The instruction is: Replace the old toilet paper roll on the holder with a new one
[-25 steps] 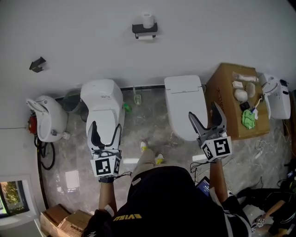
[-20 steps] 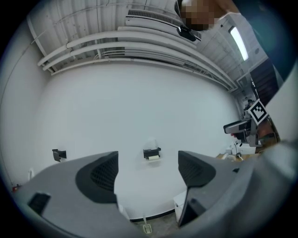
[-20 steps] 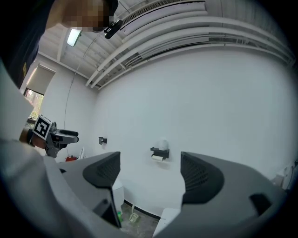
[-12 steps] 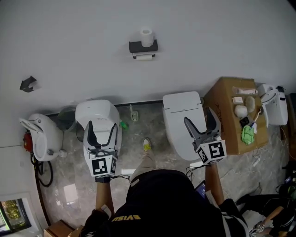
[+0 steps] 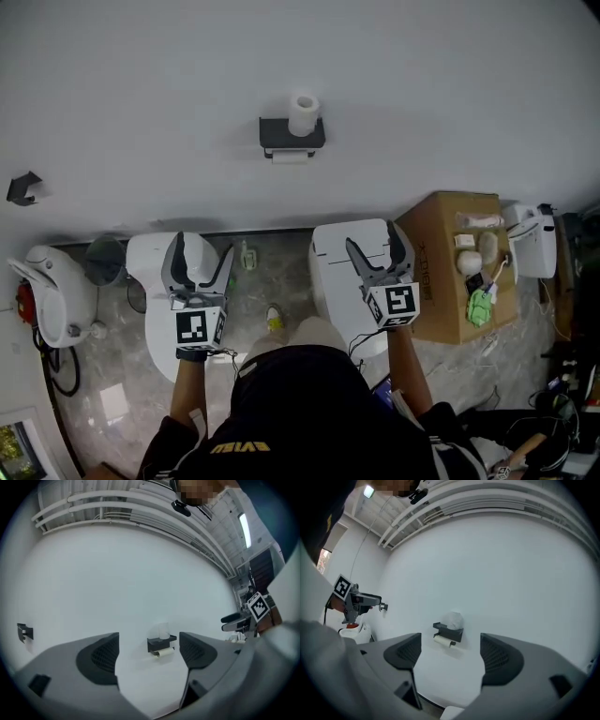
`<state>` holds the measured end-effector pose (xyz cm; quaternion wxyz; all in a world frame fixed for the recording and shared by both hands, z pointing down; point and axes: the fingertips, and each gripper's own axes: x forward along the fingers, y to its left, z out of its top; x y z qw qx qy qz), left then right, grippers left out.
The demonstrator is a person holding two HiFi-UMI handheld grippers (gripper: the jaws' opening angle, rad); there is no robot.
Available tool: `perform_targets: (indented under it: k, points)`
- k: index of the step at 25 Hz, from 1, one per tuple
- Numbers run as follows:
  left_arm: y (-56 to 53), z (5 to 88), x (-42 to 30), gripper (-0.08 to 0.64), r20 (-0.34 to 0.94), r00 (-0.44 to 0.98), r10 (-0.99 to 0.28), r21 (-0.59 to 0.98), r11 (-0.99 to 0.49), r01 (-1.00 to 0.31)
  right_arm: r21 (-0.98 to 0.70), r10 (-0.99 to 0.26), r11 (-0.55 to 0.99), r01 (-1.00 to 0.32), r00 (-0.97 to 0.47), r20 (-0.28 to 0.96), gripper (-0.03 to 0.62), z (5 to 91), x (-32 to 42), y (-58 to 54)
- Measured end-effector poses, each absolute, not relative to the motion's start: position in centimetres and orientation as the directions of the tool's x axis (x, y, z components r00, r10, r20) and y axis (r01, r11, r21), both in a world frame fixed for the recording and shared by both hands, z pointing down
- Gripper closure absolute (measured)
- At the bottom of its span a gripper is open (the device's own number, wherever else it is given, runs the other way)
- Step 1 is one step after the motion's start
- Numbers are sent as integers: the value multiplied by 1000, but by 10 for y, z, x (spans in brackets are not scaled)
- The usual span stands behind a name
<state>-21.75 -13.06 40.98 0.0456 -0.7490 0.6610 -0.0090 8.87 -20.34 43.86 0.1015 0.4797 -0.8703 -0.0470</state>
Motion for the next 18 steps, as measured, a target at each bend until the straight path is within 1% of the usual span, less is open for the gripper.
perform_targets:
  k: [4, 9, 15, 18]
  points:
    - [-155, 420, -217, 166, -40, 148, -988, -75, -145, -987, 241, -829, 559, -793, -530, 177, 198, 461, 69, -238]
    - [-179, 436, -218, 166, -20, 144, -989, -54, -143, -988, 262, -807, 591, -763, -551, 213, 198, 481, 49, -266]
    - [-199, 441, -211, 166, -28, 165, -986, -47, -163, -985, 470, -807, 587, -659, -523, 275, 198, 511, 20, -306]
    - [-202, 443, -206, 166, -28, 173, -984, -40, -172, -984, 544, -804, 586, -601, -517, 294, 198, 522, 5, -322]
